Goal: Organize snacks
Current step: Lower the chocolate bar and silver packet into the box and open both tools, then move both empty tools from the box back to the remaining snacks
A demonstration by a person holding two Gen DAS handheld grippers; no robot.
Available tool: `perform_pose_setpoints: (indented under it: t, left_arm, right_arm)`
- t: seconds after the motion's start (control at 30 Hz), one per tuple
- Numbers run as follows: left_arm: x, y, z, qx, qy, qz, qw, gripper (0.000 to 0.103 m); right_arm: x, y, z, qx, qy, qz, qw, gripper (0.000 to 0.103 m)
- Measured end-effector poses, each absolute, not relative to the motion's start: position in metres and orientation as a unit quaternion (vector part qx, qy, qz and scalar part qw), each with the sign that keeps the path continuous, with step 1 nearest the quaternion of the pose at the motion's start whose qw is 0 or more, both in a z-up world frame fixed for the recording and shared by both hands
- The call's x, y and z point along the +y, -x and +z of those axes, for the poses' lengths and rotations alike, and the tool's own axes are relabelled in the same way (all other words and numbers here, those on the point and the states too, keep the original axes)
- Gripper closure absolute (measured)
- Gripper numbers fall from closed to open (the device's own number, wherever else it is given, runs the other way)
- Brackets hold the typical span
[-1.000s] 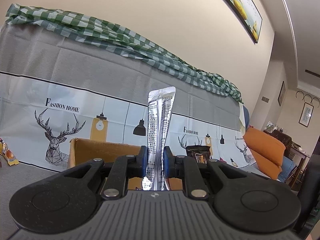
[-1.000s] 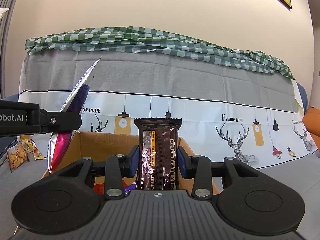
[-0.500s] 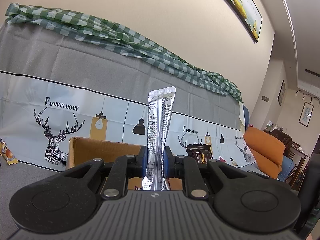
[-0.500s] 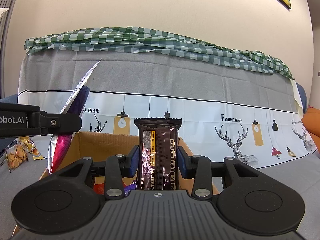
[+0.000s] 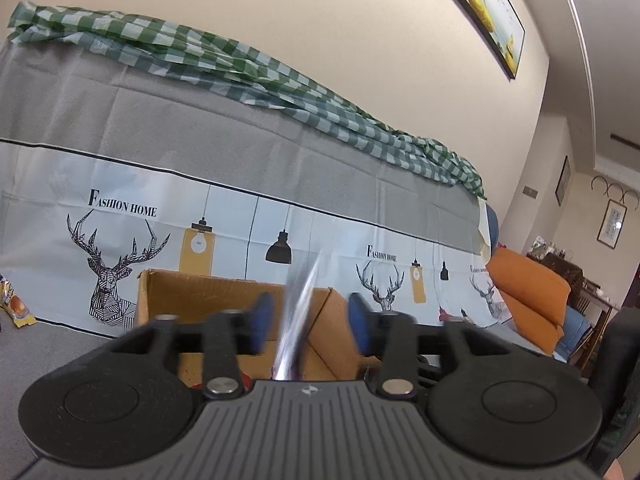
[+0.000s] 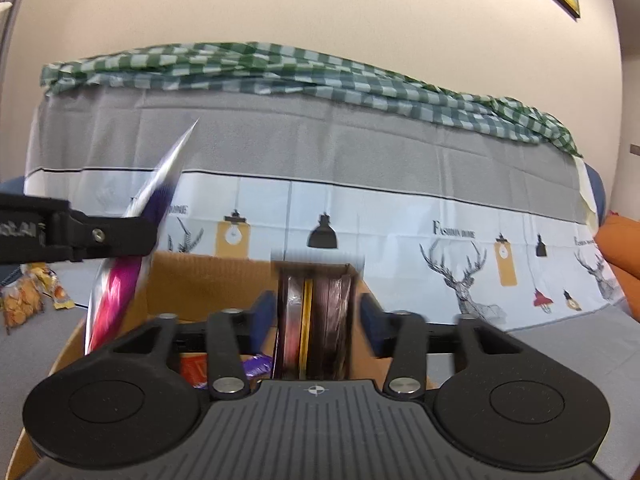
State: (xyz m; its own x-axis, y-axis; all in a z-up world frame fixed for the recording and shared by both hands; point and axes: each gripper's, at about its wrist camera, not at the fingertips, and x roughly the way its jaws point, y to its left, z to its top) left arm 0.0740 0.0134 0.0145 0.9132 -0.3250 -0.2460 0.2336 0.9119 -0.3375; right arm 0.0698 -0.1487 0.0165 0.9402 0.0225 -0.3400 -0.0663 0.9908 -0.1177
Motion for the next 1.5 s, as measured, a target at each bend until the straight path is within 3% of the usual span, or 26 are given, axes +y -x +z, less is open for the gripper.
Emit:
perform_pose_setpoints:
  t: [0.4, 0.87, 1.5]
  left_arm:
    - [0.021, -0.071, 0.019, 0.151, 0.158, -0.135, 0.967, 0.056]
    - [0.046, -0.064, 0.026, 0.143, 0.169, -0.115, 0.968, 0.065]
    - [0.083, -0.057, 0.030, 0.140, 0.180, -0.082, 0.970, 0.066]
  right_arm:
    - [-0.143, -0.068, 0.018, 0.165, 0.057, 0.024, 0.984, 0.037]
    - [-0.118, -0.068, 0.023, 0.158, 0.050, 0.039, 0.985, 0.037]
    - [-0.077, -0.066, 0.030, 0.159, 0.032, 0.065, 0.985, 0.038]
